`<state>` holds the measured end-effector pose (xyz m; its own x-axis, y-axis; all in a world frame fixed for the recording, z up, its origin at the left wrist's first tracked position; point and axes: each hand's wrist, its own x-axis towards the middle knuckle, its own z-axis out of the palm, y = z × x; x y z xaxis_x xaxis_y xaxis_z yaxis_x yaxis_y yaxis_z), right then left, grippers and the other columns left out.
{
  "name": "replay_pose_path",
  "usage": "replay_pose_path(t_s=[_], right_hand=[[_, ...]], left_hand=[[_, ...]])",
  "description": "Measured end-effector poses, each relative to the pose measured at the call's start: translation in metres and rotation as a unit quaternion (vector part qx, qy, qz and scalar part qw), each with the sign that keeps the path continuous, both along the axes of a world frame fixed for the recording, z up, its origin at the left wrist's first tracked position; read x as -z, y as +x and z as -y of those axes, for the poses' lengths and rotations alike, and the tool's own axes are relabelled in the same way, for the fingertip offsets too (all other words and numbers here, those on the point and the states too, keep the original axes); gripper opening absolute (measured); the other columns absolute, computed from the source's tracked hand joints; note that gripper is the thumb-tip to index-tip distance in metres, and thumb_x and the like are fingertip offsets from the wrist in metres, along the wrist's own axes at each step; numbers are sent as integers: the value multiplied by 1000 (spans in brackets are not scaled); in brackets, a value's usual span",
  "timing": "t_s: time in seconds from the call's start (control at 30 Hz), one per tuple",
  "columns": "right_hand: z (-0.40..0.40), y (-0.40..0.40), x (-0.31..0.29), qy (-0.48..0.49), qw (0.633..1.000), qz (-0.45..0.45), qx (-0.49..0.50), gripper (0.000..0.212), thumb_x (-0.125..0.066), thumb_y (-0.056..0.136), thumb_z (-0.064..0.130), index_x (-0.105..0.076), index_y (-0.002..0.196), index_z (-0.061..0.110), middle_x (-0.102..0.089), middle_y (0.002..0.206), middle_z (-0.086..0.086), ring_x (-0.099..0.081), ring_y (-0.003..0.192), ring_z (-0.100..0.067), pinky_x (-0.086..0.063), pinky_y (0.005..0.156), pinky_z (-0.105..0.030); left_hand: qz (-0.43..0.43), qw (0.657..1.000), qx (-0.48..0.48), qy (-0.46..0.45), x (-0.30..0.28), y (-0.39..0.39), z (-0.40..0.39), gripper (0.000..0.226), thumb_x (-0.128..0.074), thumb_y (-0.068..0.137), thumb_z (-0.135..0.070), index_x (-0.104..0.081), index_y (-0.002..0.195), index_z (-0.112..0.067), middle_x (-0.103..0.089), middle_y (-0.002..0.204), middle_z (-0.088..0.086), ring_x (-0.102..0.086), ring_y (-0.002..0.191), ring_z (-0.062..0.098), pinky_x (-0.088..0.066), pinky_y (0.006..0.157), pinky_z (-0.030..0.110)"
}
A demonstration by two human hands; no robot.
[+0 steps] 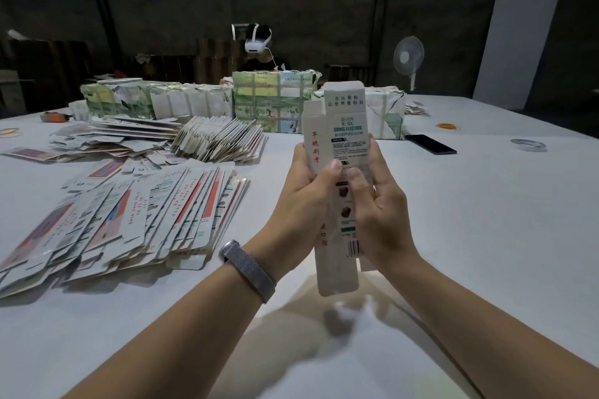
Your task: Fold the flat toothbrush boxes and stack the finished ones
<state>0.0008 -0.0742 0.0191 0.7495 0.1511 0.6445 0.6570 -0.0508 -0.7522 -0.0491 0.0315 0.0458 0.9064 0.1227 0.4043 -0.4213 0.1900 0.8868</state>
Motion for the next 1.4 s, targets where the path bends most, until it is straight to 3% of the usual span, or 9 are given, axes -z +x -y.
replay_pose_path(t_s=[0.13,0.33,0.5,0.63,0.87,1.0,1.13,1.27,1.4], right_hand=[[4,4,1,-23,1000,5,7,65,-46,95,37,-29,156,25,-59,137,11,-60,120,-7,-53,99,-41],[-5,-1,3,-92,992,37,84,68,-38,94,50,-24,157,27,-50,125,7,-54,118,-12,-50,96,-45],[-6,-6,3,-84,995,42,28,76,-41,88,63,-28,155,29,-41,132,11,-45,123,6,-42,99,-14],[-7,-9,3,-81,996,40,-25,86,-53,80,59,-32,154,20,-47,132,4,-46,122,10,-39,93,-4],[-4,-10,6,-72,997,20,-28,94,-56,70,52,-28,156,24,-60,124,6,-63,111,-9,-54,92,-25],[-4,-10,4,-62,997,31,-30,90,-55,67,45,-37,154,28,-68,115,21,-69,97,-5,-58,85,-29],[1,-7,-4,-58,997,27,-43,82,-53,68,41,-43,149,33,-67,106,33,-70,95,-4,-59,78,-26],[8,-5,-6,-50,998,41,-11,58,-48,85,40,-47,143,40,-63,111,30,-71,91,-2,-63,75,-30],[15,3,-6,-38,999,21,-14,43,-43,104,19,-48,137,46,-69,110,25,-72,92,-7,-62,72,-28]], left_hand=[[-27,996,57,-60,0,-2,3,27,-37,110,-28,-53,131,-28,-69,128,6,-70,111,24,-60,86,41],[-124,974,138,-134,-3,-3,-1,74,-19,100,-69,-65,132,-22,-69,129,13,-68,117,30,-59,94,44],[-122,980,110,-116,2,-6,5,69,-35,87,-73,-74,118,-26,-75,107,8,-74,99,23,-62,81,36],[-91,981,105,-133,1,-6,0,62,-45,80,-70,-77,111,-27,-74,94,7,-74,83,20,-61,70,33],[-107,986,78,-101,6,-2,1,58,-49,82,-66,-78,102,-20,-70,88,6,-71,78,19,-59,68,30],[-88,993,44,-67,8,-1,5,56,-43,98,-56,-57,131,-13,-65,91,6,-68,75,15,-57,66,25],[-50,993,55,-92,3,-3,7,54,-54,92,-45,-45,135,-14,-69,79,1,-64,51,8,-50,43,18],[-44,994,26,-94,3,1,1,47,-58,97,-32,-38,140,-32,-69,116,18,-73,68,13,-60,63,26],[-33,997,-67,37,12,12,-5,40,-48,106,-23,-36,141,-39,-65,113,15,-73,94,15,-59,79,35]])
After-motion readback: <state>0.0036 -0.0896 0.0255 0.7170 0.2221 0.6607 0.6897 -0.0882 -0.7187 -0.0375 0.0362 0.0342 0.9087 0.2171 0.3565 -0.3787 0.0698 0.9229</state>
